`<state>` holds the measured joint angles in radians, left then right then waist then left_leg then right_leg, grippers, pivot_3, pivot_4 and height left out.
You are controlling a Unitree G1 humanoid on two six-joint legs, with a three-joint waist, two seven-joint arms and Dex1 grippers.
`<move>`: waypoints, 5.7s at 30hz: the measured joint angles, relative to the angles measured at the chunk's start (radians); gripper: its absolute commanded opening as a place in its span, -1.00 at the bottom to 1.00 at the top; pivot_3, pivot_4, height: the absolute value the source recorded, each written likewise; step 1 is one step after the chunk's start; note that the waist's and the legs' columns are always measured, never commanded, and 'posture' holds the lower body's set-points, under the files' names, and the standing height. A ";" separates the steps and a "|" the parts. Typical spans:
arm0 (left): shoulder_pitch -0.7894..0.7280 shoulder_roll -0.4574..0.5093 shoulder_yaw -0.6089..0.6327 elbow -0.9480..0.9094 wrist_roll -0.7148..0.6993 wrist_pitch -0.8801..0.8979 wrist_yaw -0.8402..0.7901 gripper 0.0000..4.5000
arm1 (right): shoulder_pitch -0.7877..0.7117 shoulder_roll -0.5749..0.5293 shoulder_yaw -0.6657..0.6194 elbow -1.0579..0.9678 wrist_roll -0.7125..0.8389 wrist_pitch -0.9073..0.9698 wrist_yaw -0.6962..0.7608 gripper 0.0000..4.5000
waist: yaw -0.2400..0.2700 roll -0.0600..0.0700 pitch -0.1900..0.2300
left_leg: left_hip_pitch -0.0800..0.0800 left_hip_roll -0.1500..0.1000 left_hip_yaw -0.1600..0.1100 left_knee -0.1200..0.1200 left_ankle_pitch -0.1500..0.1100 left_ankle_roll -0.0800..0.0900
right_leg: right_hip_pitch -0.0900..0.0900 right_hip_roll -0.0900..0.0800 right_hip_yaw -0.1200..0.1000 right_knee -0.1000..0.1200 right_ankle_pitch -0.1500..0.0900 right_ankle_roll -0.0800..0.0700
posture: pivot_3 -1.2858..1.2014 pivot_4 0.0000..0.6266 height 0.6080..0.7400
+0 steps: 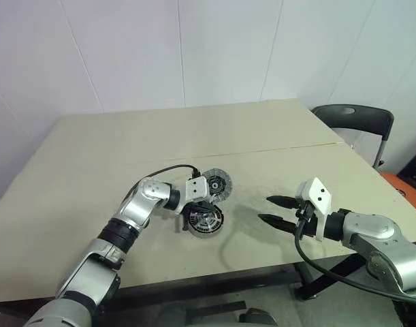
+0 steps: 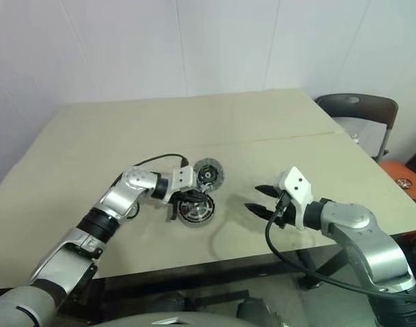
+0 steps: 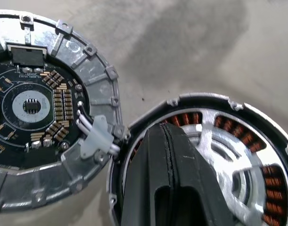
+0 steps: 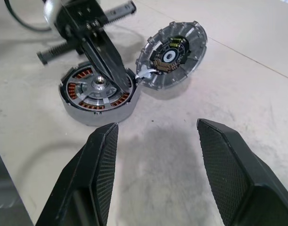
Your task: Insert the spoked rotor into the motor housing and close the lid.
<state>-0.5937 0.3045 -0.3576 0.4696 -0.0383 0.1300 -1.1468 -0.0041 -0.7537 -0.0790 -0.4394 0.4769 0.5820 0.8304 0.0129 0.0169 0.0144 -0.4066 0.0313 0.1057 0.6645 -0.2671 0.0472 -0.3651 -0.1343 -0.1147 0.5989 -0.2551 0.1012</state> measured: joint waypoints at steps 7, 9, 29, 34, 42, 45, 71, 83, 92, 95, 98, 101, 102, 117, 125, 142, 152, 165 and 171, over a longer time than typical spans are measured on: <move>0.046 -0.035 0.110 -0.033 -0.170 0.059 -0.070 -0.99 | -0.044 0.014 0.043 0.000 -0.008 -0.004 0.011 0.25 | 0.002 -0.008 0.008 | -0.023 -0.005 0.001 0.002 0.002 0.003 | -0.023 0.000 0.000 0.002 0.004 -0.005 | 0.03 -1.00 1.00; 0.052 -0.028 0.125 -0.057 -0.194 0.060 -0.082 -0.99 | -0.066 0.003 0.087 0.000 -0.036 -0.009 0.025 0.25 | 0.002 -0.009 0.009 | -0.026 -0.006 0.002 0.003 0.003 0.003 | -0.025 0.000 0.000 0.003 0.006 -0.002 | 0.03 -1.00 1.00; 0.248 0.226 0.235 -0.266 -0.255 0.055 -0.085 -0.99 | -0.506 -0.048 0.511 0.133 -0.348 -0.181 0.322 0.25 | -0.003 -0.013 0.016 | -0.021 -0.003 0.003 0.004 0.005 -0.002 | -0.028 0.000 0.001 0.014 0.004 -0.005 | 0.03 -1.00 1.00; 0.306 0.267 0.278 -0.272 -0.255 0.034 -0.058 -0.99 | -0.592 -0.011 0.631 0.253 -0.462 -0.327 0.426 0.25 | -0.003 -0.013 0.016 | -0.021 -0.002 0.004 0.004 0.006 -0.002 | -0.028 0.001 0.001 0.015 0.004 -0.005 | 0.03 -1.00 1.00; 0.358 0.263 0.276 -0.362 -0.257 0.063 0.008 -1.00 | -0.673 0.116 0.707 0.473 -0.605 -0.530 0.435 0.77 | -0.003 -0.014 0.017 | -0.020 -0.002 0.005 0.004 0.007 -0.006 | -0.029 0.001 0.001 0.020 0.004 -0.004 | 0.03 -1.00 1.00; 0.358 0.262 0.275 -0.377 -0.257 0.083 0.025 -1.00 | -0.677 0.152 0.707 0.538 -0.656 -0.597 0.395 0.99 | -0.004 -0.014 0.017 | -0.019 -0.001 0.005 0.004 0.007 -0.010 | -0.029 0.002 0.001 0.021 0.005 -0.004 | 0.03 -1.00 1.00; 0.347 0.250 0.262 -0.391 -0.249 0.097 0.080 -1.00 | -0.656 0.192 0.670 0.578 -0.716 -0.676 0.343 -0.57 | -0.027 -0.014 0.017 | -0.016 0.001 0.005 0.004 0.011 -0.015 | -0.031 0.003 0.001 0.031 0.004 -0.005 | 0.03 -1.00 1.00; 0.312 0.243 0.254 -0.338 -0.229 0.075 0.081 -1.00 | -0.626 0.199 0.651 0.553 -0.701 -0.644 0.339 -0.99 | -0.025 -0.015 0.018 | -0.016 0.001 0.005 0.004 0.011 -0.015 | -0.031 0.002 0.001 0.031 0.004 -0.005 | 0.03 -1.00 1.00; 0.309 0.242 0.252 -0.318 -0.210 0.073 0.077 -1.00 | -0.622 0.184 0.650 0.537 -0.697 -0.624 0.338 -0.99 | -0.025 -0.015 0.018 | -0.016 0.001 0.005 0.004 0.011 -0.015 | -0.032 0.003 0.001 0.031 0.004 -0.005 | 0.03 -1.00 1.00; 0.309 0.242 0.252 -0.314 -0.209 0.069 0.076 -1.00 | -0.622 0.153 0.647 0.506 -0.687 -0.593 0.373 -0.99 | -0.023 -0.015 0.018 | -0.017 0.001 0.005 0.004 0.012 -0.013 | -0.032 0.002 0.001 0.031 0.004 -0.005 | 0.03 -1.00 1.00; 0.308 0.242 0.252 -0.313 -0.208 0.058 0.076 -1.00 | -0.622 0.121 0.629 0.479 -0.668 -0.564 0.408 -0.99 | -0.024 -0.015 0.018 | -0.017 0.001 0.005 0.004 0.012 -0.013 | -0.032 0.002 0.001 0.031 0.004 -0.005 | 0.03 -1.00 1.00; 0.306 0.240 0.251 -0.310 -0.203 0.054 0.077 -1.00 | -0.622 0.085 0.614 0.455 -0.654 -0.525 0.447 -0.99 | -0.023 -0.015 0.018 | -0.017 0.001 0.005 0.004 0.012 -0.013 | -0.033 0.002 0.001 0.031 0.004 -0.005 | 0.03 -1.00 1.00; 0.306 0.239 0.251 -0.307 -0.201 0.053 0.077 -1.00 | -0.622 0.075 0.611 0.446 -0.652 -0.517 0.455 -0.99 | -0.023 -0.015 0.018 | -0.017 0.001 0.005 0.004 0.012 -0.013 | -0.033 0.002 0.001 0.031 0.004 -0.005 | 0.03 -1.00 1.00; 0.293 0.236 0.232 -0.276 -0.189 0.038 0.067 -1.00 | -0.587 0.109 0.602 0.413 -0.626 -0.417 0.455 -0.56 | -0.024 -0.015 0.018 | -0.017 0.001 0.005 0.004 0.011 -0.014 | -0.033 0.002 0.001 0.031 0.004 -0.005 | 0.03 -1.00 1.00; 0.284 0.237 0.232 -0.275 -0.189 0.037 0.066 -1.00 | -0.603 0.196 0.532 0.434 -0.562 -0.423 0.378 -0.11 | -0.026 -0.015 0.018 | -0.017 0.001 0.005 0.004 0.011 -0.015 | -0.033 0.002 0.001 0.031 0.004 -0.005 | 0.03 -1.00 1.00; 0.270 0.214 0.237 -0.291 -0.242 0.046 0.043 -1.00 | -0.689 -0.116 0.314 0.718 -0.555 -0.510 0.315 -0.99 | -0.028 -0.015 0.019 | -0.019 0.001 0.008 0.003 0.012 -0.011 | -0.032 0.002 0.001 0.031 0.005 -0.004 | 0.03 -1.00 1.00; 0.315 0.258 0.265 -0.388 -0.307 0.094 0.011 -1.00 | -0.495 -0.144 0.302 0.555 -0.488 -0.326 0.401 -0.99 | -0.028 -0.013 0.020 | -0.016 0.002 0.007 0.003 0.012 -0.013 | -0.034 0.001 0.002 0.031 0.004 -0.007 | 0.03 -1.00 1.00; 0.323 0.286 0.278 -0.400 -0.310 0.127 0.030 -1.00 | -0.533 0.030 0.197 0.464 -0.264 -0.140 0.337 -0.99 | -0.024 -0.014 0.020 | -0.018 0.001 0.007 0.003 0.012 -0.012 | -0.036 0.001 0.002 0.031 0.005 -0.007 | 0.03 -1.00 1.00; 0.313 0.282 0.275 -0.403 -0.310 0.132 0.040 -1.00 | -0.537 0.069 0.189 0.447 -0.225 -0.105 0.293 -0.99 | -0.024 -0.014 0.020 | -0.018 0.001 0.007 0.003 0.012 -0.012 | -0.036 0.001 0.002 0.031 0.005 -0.007 | 0.03 -1.00 1.00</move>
<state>-0.2806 0.5867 -0.0824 0.0670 -0.3480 0.2617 -1.1064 -0.5416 -0.6852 0.1101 0.0075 0.2515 0.4773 1.1232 -0.0108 0.0032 0.0349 -0.4250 0.0323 0.1128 0.6680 -0.2554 0.0354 -0.4010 -0.1335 -0.1131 0.6294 -0.2503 0.0940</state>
